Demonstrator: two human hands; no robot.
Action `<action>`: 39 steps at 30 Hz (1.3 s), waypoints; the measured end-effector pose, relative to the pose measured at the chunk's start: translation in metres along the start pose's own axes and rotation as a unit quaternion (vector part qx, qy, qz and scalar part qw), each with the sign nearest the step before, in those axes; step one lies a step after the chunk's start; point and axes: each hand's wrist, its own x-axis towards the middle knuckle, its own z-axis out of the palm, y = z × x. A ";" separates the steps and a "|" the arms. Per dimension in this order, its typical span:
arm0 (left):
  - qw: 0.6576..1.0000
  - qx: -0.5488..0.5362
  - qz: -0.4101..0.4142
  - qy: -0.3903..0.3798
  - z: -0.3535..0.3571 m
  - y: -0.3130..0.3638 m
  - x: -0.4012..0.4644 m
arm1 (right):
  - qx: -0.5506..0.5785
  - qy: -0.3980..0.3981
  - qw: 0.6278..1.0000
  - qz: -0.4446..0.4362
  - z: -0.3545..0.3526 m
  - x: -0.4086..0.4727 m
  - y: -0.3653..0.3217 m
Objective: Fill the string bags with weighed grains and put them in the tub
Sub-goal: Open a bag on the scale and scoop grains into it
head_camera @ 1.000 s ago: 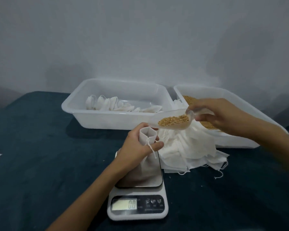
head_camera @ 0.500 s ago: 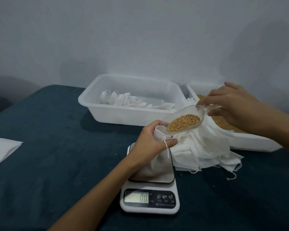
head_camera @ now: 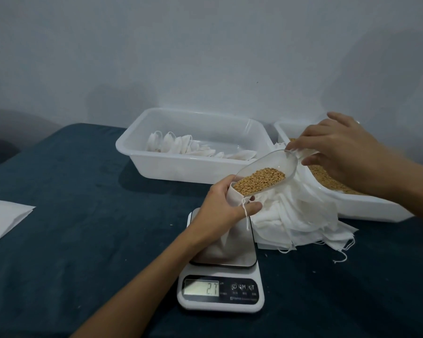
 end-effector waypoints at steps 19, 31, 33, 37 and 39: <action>0.999 0.004 0.019 0.037 -0.001 0.004 0.000 | -0.038 0.044 0.998 -0.026 0.009 0.000 0.003; 0.999 0.012 0.022 0.039 -0.001 0.005 -0.001 | -0.045 0.051 0.997 -0.028 0.008 0.000 0.001; 0.999 0.016 0.025 0.041 -0.001 0.005 -0.001 | -0.045 0.053 0.997 -0.031 0.009 0.000 0.000; 0.998 0.023 0.032 0.042 -0.001 0.007 -0.002 | -0.046 0.057 0.997 -0.035 0.008 0.001 -0.001; 0.998 0.020 0.031 0.042 -0.002 0.008 -0.002 | -0.045 0.060 0.997 -0.034 0.008 0.001 -0.002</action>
